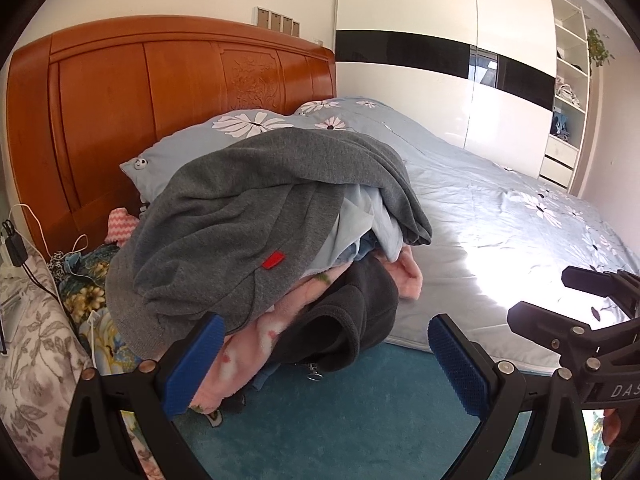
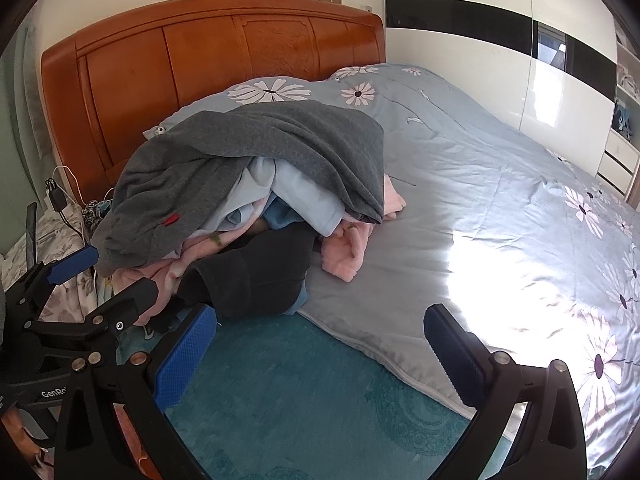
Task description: Fold clothes
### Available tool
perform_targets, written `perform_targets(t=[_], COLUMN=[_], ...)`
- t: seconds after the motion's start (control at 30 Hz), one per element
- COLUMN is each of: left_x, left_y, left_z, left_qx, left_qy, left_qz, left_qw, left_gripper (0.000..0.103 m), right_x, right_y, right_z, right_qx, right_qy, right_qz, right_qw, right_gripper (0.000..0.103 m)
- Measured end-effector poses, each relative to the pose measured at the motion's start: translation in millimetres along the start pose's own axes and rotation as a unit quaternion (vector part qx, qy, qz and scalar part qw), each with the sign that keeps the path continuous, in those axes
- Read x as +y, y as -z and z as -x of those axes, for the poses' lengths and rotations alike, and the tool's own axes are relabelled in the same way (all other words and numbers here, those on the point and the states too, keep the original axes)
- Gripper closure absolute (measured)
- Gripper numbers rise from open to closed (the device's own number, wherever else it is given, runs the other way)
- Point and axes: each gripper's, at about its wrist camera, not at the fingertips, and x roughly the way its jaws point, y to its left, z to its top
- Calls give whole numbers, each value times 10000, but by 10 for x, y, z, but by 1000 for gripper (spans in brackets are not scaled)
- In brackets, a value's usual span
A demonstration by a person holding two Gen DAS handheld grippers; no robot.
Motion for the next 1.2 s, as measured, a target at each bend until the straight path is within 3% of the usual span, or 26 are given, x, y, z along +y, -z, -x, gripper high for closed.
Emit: perform_targets(t=[0.2,0.7,1.2], left_x=[53,18,99], left_y=[-16,-30,-27], left_z=[46,215,176], left_qx=[-42,-216,-126], left_qy=[-14,-128,-168], left_qz=[195,-30,49], left_qw=[9998,9997,9998], left_gripper=[0,0,0], right_x=[12,0,60], right_y=[-16,-11,-31], right_z=[63,142,116], right_qx=[-32,-77,-80], right_qy=[-8,-33,-28], right_qz=[4,21,63], right_qw=[10000,10000,9999], right_gripper=[0,0,0])
